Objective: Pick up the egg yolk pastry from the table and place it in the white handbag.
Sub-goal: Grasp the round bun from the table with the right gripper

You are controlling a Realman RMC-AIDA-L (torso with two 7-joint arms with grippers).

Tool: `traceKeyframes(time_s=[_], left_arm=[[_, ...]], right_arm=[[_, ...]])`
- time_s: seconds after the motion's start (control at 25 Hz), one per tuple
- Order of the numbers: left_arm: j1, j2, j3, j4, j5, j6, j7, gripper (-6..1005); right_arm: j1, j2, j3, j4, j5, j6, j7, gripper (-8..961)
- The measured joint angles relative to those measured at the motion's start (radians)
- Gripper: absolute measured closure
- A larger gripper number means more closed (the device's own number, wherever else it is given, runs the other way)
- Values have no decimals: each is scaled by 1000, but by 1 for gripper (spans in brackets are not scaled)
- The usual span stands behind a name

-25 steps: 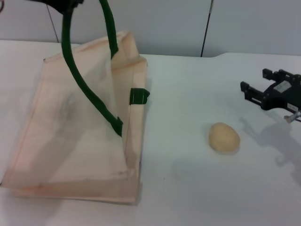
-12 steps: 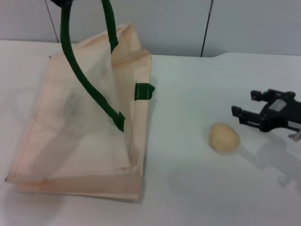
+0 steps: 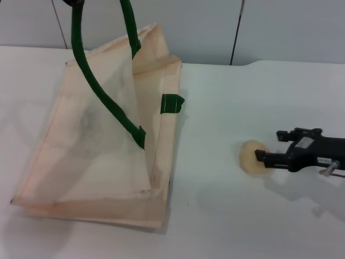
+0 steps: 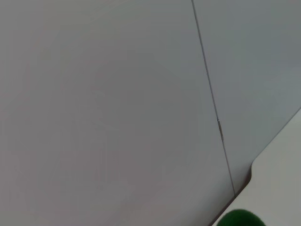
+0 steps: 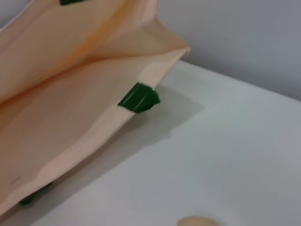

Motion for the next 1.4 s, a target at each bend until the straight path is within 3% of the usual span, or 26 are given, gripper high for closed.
traceKeyframes(time_s=[0.72,1.4], left_arm=[[-4,-1,-1,-4,0,2,-1,876],[-1,0,-7,1,7,-8,-3,877]], right_arm=[[128,0,-11,-185,78,46,-42,136],[139,-8,75,-191,68,81,-58,129]])
